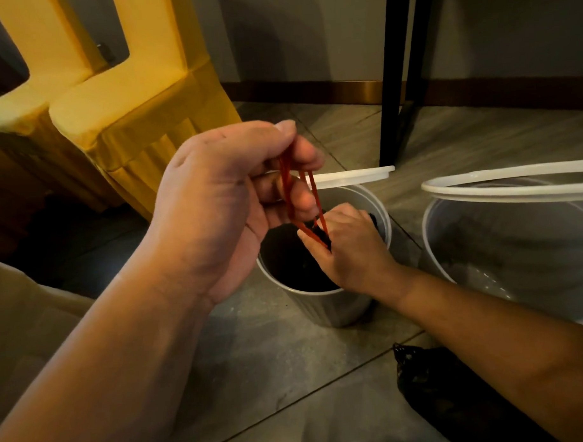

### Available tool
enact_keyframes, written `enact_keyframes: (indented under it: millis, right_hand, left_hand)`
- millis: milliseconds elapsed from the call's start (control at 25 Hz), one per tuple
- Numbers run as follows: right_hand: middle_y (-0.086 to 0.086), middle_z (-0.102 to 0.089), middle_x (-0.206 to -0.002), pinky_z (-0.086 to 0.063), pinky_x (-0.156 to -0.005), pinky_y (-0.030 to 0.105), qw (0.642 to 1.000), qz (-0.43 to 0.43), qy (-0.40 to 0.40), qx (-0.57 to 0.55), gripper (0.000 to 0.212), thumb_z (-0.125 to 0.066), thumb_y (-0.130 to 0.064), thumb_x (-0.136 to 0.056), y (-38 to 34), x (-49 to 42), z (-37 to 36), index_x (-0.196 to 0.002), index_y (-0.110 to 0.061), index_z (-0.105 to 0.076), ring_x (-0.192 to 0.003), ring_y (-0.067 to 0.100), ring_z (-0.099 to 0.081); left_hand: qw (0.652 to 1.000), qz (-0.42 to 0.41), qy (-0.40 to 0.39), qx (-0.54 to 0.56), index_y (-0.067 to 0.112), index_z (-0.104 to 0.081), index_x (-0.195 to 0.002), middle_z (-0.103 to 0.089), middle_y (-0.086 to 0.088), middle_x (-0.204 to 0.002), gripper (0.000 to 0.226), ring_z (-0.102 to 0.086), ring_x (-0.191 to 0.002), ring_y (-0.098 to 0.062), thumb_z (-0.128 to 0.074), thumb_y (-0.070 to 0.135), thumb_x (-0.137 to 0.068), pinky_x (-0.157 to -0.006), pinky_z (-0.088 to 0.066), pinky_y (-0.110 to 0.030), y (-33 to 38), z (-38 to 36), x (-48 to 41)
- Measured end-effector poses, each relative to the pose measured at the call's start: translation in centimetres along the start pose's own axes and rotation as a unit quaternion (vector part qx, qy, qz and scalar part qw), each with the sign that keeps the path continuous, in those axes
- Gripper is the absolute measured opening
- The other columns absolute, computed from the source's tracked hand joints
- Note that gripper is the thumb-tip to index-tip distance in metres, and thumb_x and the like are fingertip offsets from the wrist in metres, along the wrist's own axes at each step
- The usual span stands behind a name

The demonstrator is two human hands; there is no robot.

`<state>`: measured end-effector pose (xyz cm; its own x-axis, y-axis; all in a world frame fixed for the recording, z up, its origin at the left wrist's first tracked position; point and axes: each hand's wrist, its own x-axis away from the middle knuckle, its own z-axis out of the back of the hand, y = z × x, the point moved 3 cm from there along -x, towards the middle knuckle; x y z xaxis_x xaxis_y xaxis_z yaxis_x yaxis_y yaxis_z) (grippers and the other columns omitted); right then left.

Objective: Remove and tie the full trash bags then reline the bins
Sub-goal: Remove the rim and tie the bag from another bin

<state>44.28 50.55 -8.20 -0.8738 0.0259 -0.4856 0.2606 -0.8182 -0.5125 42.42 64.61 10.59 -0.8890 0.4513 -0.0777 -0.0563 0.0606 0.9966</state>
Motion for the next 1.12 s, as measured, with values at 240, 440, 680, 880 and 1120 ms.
enact_keyframes:
  millis: [240,440,680,880,1120]
  right_hand:
    - [-0.018,-0.051,-0.064,-0.045,-0.075,0.040,0.994,-0.014,-0.016,-0.111,0.036,-0.052,-0.061,-0.099,-0.8,-0.7,0.3,-0.071,-0.040,-0.044,-0.067,0.005,-0.052]
    - [-0.017,-0.045,-0.065,-0.039,-0.077,0.037,0.995,-0.012,-0.070,-0.076,0.043,-0.037,-0.058,-0.105,0.0,-1.0,0.3,-0.077,-0.029,-0.050,-0.079,0.028,-0.064]
    - [-0.020,-0.064,-0.118,-0.050,-0.097,0.034,0.966,-0.001,-0.059,-0.251,0.054,-0.069,-0.069,-0.085,-2.3,1.0,5.0,-0.131,-0.044,-0.054,-0.116,0.006,-0.060]
    - [-0.012,-0.075,-0.103,-0.057,-0.084,0.026,0.959,0.038,0.015,-0.280,0.017,-0.076,-0.033,-0.094,-3.7,1.1,8.9,-0.110,-0.028,-0.075,-0.098,0.008,-0.071]
    - [0.001,-0.078,-0.090,-0.062,-0.083,0.047,0.923,-0.093,0.075,-0.365,0.028,-0.061,-0.041,-0.100,-1.4,1.0,11.6,-0.091,-0.020,-0.077,-0.088,0.018,-0.076]
  left_hand:
    - [0.999,-0.036,-0.011,-0.023,0.020,-0.076,-0.077,-0.074,-0.004,-0.086,0.029,-0.072,-0.080,-0.021,-0.058,0.027,-0.099,-0.072,-0.056,-0.032,-0.2,0.1,0.4]
    - [0.994,-0.098,-0.032,-0.030,0.016,-0.078,-0.084,-0.075,-0.007,-0.086,0.030,-0.070,-0.074,-0.021,-0.057,0.018,-0.104,-0.069,-0.056,-0.031,-0.3,-0.8,1.8]
    - [0.995,-0.096,0.032,-0.020,0.021,-0.081,-0.090,-0.077,-0.007,-0.096,0.021,-0.072,-0.089,-0.021,-0.064,0.024,-0.102,-0.070,-0.056,-0.030,-0.8,0.1,2.5]
    - [0.985,-0.123,0.036,-0.114,0.019,-0.081,-0.096,-0.074,-0.020,-0.086,0.009,-0.068,-0.075,-0.026,-0.077,0.027,-0.093,-0.063,-0.055,-0.032,-1.2,0.1,2.8]
    - [0.963,-0.076,0.099,-0.238,0.027,-0.081,-0.092,-0.076,0.003,-0.081,0.023,-0.072,-0.074,-0.006,-0.067,0.046,-0.095,-0.062,-0.055,-0.015,-2.6,3.4,4.3]
